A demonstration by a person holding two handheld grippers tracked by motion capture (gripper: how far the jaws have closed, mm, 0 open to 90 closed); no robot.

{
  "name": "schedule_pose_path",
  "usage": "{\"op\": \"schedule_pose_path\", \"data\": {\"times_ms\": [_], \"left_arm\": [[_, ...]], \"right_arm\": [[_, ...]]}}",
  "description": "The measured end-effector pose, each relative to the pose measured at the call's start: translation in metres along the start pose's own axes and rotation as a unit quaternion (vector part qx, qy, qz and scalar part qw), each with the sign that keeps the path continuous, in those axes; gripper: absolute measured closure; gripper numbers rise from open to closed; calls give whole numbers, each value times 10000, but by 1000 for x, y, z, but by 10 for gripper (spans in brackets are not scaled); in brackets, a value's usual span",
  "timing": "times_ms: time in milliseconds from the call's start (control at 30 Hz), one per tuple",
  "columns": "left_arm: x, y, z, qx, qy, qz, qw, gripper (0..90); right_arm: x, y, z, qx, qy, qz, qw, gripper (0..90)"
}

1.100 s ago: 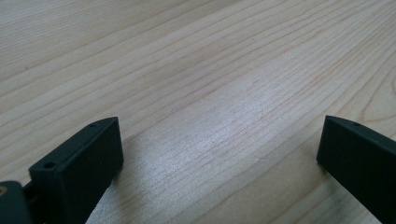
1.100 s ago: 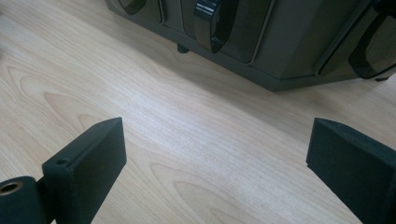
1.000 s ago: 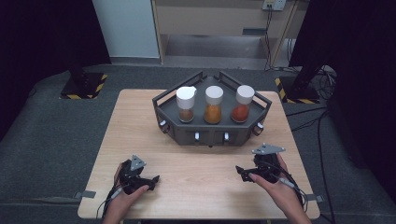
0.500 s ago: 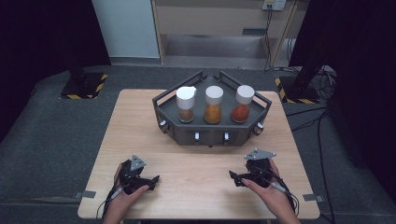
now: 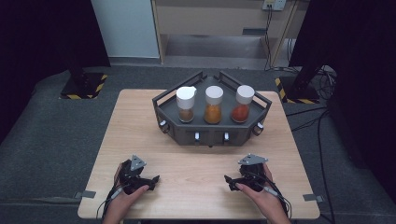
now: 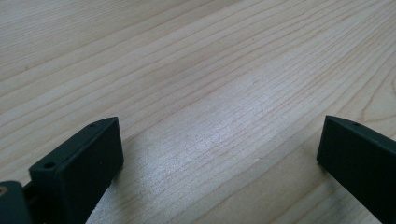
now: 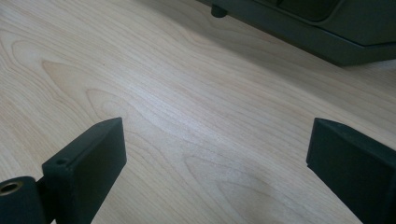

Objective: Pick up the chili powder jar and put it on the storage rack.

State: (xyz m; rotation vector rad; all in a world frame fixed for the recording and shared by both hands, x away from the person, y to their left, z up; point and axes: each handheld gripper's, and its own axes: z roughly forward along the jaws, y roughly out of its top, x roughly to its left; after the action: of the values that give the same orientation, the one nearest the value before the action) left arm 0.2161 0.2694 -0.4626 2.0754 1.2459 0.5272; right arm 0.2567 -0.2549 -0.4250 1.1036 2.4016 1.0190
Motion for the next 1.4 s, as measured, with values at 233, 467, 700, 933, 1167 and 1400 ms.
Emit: {"op": "schedule_pose_path", "data": {"times_ms": [233, 467, 700, 933, 1167, 1400], "left_arm": [[0, 0, 0, 4, -3, 1, 10000, 0], [0, 0, 0, 1, 0, 0, 10000, 0], [0, 0, 0, 4, -3, 2, 10000, 0], [0, 0, 0, 5, -3, 1, 10000, 0], [0, 0, 0, 5, -3, 1, 10000, 0], [0, 0, 0, 3, -3, -1, 10000, 0]], "right_arm": [[7, -6, 10, -24, 89, -5, 10000, 49], [16, -9, 18, -77, 173, -18, 9998, 49], [20, -10, 24, -69, 224, -10, 9997, 47], [26, -12, 31, -38, 271, -27, 9996, 47], [35, -11, 36, -58, 247, -115, 9996, 46], [42, -13, 44, -29, 272, -126, 9995, 35]]}}
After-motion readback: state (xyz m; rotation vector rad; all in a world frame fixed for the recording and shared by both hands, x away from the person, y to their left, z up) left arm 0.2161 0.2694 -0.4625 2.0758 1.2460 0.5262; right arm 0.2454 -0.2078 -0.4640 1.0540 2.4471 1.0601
